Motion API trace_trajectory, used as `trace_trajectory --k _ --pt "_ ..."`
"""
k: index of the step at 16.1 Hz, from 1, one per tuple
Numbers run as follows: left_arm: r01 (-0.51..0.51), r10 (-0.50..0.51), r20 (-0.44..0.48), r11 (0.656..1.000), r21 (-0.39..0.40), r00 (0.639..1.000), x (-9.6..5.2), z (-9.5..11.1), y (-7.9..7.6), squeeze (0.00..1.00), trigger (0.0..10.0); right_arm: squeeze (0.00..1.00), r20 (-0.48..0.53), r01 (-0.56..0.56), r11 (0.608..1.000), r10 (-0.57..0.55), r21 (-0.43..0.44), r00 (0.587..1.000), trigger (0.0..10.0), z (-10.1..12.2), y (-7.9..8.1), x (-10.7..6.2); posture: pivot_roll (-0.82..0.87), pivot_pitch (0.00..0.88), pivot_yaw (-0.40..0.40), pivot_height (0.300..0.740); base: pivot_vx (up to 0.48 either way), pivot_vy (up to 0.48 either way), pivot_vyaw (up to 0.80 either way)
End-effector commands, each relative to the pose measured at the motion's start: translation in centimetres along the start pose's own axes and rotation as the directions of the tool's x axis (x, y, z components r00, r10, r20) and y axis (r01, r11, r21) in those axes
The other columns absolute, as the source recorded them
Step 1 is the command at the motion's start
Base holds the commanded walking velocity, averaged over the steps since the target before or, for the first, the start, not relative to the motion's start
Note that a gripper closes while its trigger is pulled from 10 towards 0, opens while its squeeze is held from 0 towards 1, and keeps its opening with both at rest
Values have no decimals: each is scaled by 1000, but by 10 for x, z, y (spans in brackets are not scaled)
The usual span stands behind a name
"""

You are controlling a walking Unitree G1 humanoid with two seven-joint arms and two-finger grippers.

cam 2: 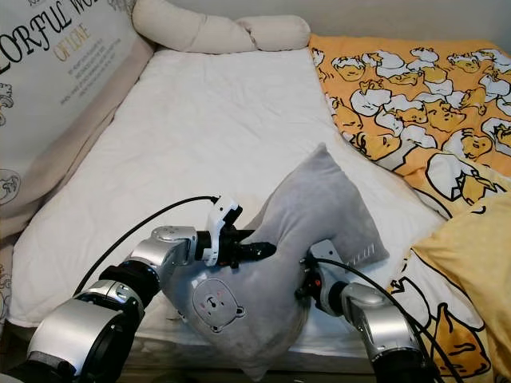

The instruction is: Clean up the room

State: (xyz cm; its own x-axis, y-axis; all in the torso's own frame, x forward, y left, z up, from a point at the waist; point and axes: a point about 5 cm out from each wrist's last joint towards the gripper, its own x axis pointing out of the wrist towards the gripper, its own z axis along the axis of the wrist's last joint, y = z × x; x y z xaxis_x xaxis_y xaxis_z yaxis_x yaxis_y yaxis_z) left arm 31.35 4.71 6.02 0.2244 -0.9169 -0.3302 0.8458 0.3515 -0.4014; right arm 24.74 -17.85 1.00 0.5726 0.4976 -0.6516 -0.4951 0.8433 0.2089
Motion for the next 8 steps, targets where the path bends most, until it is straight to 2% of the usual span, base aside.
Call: trace_trajectory --k 1,4,6,7,8 --pt "31 -34 -75 999 -42 997 7 -20 -8 0 0 0 105 -66 996 72 -66 992 0 30 17 11 -4 0 45 740 0 0 0" --pt "14 -16 -56 999 -35 998 5 -17 -5 0 0 0 129 -52 996 61 -76 990 0 36 19 14 2 0 43 740 0 0 0" --pt "-138 136 38 990 31 990 -7 0 9 0 0 0 230 42 996 -23 -80 973 0 59 20 21 12 0 41 740 0 0 0" --pt "-138 136 38 990 31 990 -7 0 9 0 0 0 230 42 996 -23 -80 973 0 59 20 21 12 0 41 740 0 0 0" --pt "-224 220 123 974 19 968 -20 14 20 0 0 0 302 71 996 -52 -52 952 0 76 23 24 34 0 33 740 0 0 0"
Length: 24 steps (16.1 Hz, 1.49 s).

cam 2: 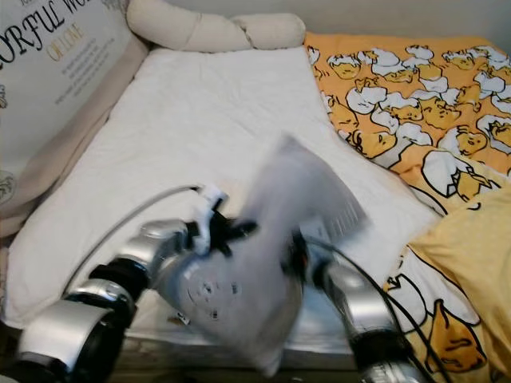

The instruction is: Clean up the room

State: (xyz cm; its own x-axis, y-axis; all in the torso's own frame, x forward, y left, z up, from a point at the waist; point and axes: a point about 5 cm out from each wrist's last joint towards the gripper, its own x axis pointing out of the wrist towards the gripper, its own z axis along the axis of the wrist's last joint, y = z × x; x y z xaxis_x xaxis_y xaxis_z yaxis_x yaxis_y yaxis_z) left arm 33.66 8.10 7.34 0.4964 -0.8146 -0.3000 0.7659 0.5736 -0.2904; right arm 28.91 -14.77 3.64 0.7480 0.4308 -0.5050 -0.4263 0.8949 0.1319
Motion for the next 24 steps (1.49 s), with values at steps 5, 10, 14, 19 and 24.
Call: trace_trajectory --k 5,10,14,19,24 --pt "-81 75 164 996 33 984 -21 20 10 0 0 0 267 -6 1000 -2 28 964 0 61 24 19 102 0 -5 740 0 0 0" --pt "-182 147 241 975 129 959 -25 31 1 0 0 0 333 48 995 -73 84 940 0 72 29 25 121 0 -3 740 0 0 0" --pt "-326 256 284 916 234 924 -23 46 -1 0 10000 0 349 119 986 -153 116 925 3725 72 23 23 106 0 20 740 0 0 0" --pt "-403 324 324 889 218 889 -28 52 1 0 10000 0 357 172 976 -210 133 910 10000 73 23 21 111 0 16 740 0 63 0" --pt "-438 360 319 872 221 877 -28 51 3 0 10000 0 360 162 979 -198 128 912 10000 74 30 24 116 0 5 740 0 435 0"
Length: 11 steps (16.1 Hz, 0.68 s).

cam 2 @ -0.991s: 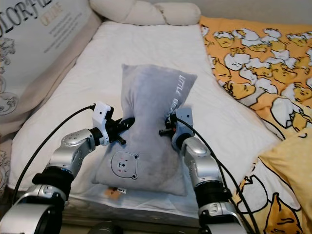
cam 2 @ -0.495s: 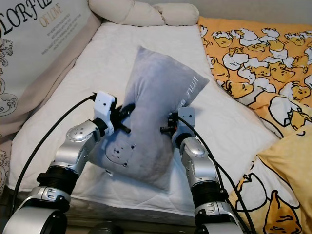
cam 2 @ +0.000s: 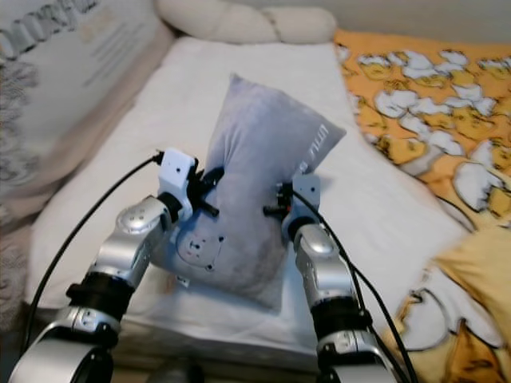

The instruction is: Clean up the room

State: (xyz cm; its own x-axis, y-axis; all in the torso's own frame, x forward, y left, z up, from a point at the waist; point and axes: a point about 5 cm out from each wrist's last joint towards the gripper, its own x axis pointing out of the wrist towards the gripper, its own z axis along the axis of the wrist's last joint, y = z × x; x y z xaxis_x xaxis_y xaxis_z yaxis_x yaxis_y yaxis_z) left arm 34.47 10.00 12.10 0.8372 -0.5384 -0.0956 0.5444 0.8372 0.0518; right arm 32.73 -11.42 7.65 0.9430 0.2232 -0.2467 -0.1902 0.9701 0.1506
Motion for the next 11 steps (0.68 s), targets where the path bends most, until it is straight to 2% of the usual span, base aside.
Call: trace_trajectory --k 1,11 --pt "-11 11 19 1000 29 1000 1 7 3 0 10000 0 63 -43 999 43 -4 997 10000 15 13 3 116 0 3 740 0 450 0" --pt "-23 22 17 998 52 1000 4 12 7 0 10000 0 61 -28 999 27 17 998 10000 15 13 5 120 0 3 740 0 441 0"
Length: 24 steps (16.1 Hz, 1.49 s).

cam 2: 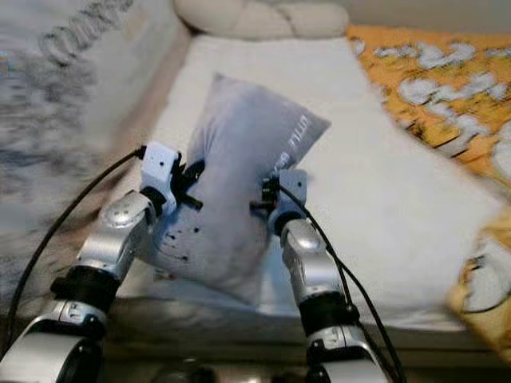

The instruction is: Clean up the room

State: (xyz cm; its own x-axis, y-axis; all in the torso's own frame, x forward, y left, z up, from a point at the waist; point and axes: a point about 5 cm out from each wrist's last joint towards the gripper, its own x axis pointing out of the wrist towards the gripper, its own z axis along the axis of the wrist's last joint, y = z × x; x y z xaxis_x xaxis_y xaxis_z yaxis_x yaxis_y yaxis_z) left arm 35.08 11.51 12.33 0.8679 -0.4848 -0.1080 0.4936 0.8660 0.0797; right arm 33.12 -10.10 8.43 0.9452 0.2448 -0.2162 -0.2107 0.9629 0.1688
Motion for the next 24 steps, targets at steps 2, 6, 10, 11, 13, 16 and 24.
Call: trace_trajectory --k 2,6,10,11,13,16,24 --pt "14 -15 41 999 39 999 8 13 -9 0 10000 0 32 13 1000 -13 6 999 10000 7 -2 0 115 0 10 740 0 161 0" --pt "38 -40 46 998 41 998 10 14 -10 0 10000 0 28 21 1000 -21 3 999 10000 6 -3 0 115 0 9 740 0 0 0" --pt "32 -34 56 999 38 998 10 16 -8 0 10000 0 19 12 1000 -12 0 1000 10000 5 -1 1 116 0 7 740 0 0 0" --pt "26 -28 54 999 36 998 10 15 -6 0 10000 0 13 14 1000 -14 -1 1000 10000 4 0 2 116 0 4 740 0 0 0" --pt "21 -23 54 999 32 998 10 15 -5 0 10000 0 12 10 1000 -9 -6 1000 10000 5 0 2 118 0 2 740 0 0 0" --pt "4 -6 53 1000 29 999 10 16 0 0 10000 0 -15 -46 997 45 -57 999 10000 3 8 4 119 0 2 740 250 0 533" --pt "7 -9 51 999 35 999 12 19 4 0 10000 0 -26 -23 1000 22 -20 999 10000 2 7 6 117 0 11 740 295 0 170"
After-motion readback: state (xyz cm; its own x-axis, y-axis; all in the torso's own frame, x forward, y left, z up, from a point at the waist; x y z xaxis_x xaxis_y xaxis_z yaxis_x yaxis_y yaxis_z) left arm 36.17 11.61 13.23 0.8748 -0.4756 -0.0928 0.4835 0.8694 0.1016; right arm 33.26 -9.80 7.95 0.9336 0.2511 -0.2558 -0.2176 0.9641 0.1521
